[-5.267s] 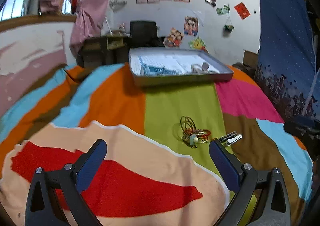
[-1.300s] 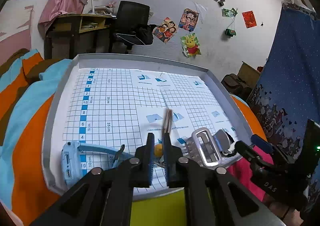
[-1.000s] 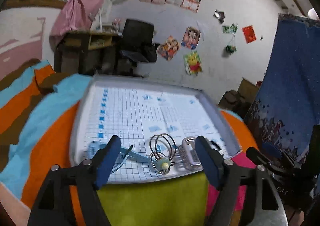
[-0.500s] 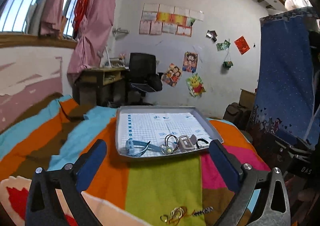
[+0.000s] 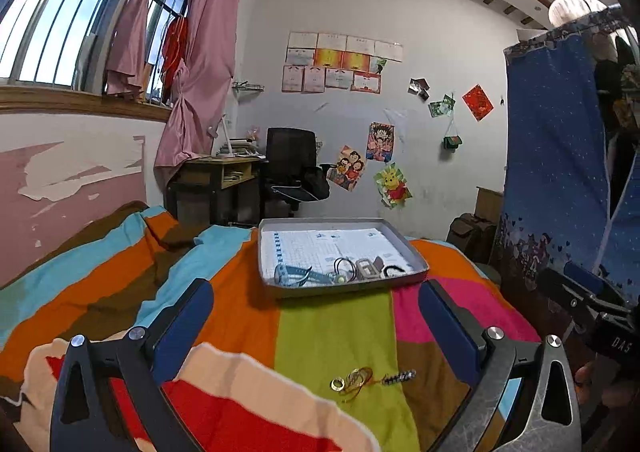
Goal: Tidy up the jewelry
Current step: 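Withdraw both tools from the tray back over the remaining items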
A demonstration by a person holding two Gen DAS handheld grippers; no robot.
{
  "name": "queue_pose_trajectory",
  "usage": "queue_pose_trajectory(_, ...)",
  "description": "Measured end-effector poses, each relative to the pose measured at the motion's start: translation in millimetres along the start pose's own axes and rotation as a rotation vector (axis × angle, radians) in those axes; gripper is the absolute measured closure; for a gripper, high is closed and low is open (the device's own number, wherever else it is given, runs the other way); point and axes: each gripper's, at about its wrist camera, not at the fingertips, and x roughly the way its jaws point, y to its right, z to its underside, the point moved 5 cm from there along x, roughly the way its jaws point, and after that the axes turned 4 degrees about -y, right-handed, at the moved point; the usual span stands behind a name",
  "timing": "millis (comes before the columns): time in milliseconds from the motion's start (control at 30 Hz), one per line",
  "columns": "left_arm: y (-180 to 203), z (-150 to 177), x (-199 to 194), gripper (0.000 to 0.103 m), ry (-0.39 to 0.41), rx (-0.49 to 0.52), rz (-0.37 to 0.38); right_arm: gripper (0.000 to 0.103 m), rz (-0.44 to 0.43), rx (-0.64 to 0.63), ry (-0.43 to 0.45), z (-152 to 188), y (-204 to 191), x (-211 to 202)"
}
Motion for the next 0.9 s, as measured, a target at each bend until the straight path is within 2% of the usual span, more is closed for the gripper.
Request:
queue_pose_trajectory(300, -11.4, 28.0, -24.7, 0.000, 0.023, 0.009, -0.012, 0.001, 0.054, -0.005, 0.025, 34.0, -13.9, -39.7)
queue_pose_trajectory(500, -21.1, 51.7, -22.3, 0.000, -0.016, 0.003, -0.011, 0.001, 0.103, 0.012, 0.003, 54.5, -17.6, -44.6)
queue_pose_trajectory(600, -23.7, 68.2, -17.2, 0.000, -0.058, 0.013, -0.024, 0.001, 0.109, 0.012, -0.029, 65.1, -18.6, -37.7)
queue_pose_trajectory(700, -26.8, 79.0, -8.8, 0.000, -0.102, 0.005, -0.028, 0.001, 0.110, 0.018, -0.100, 81.1, -18.0, -24.0)
queue_pose_trajectory(800, -27.8, 83.8, -3.7, 0.000, -0.128, -0.003, -0.035, 0.001, 0.119, 0.018, -0.162, 95.5, -15.3, -10.6)
queue_pose_trajectory(900, -27.8, 88.1, -1.4, 0.000, -0.139, -0.005, -0.043, 0.001, 0.128, 0.013, -0.184, 103.6, -14.1, -3.9)
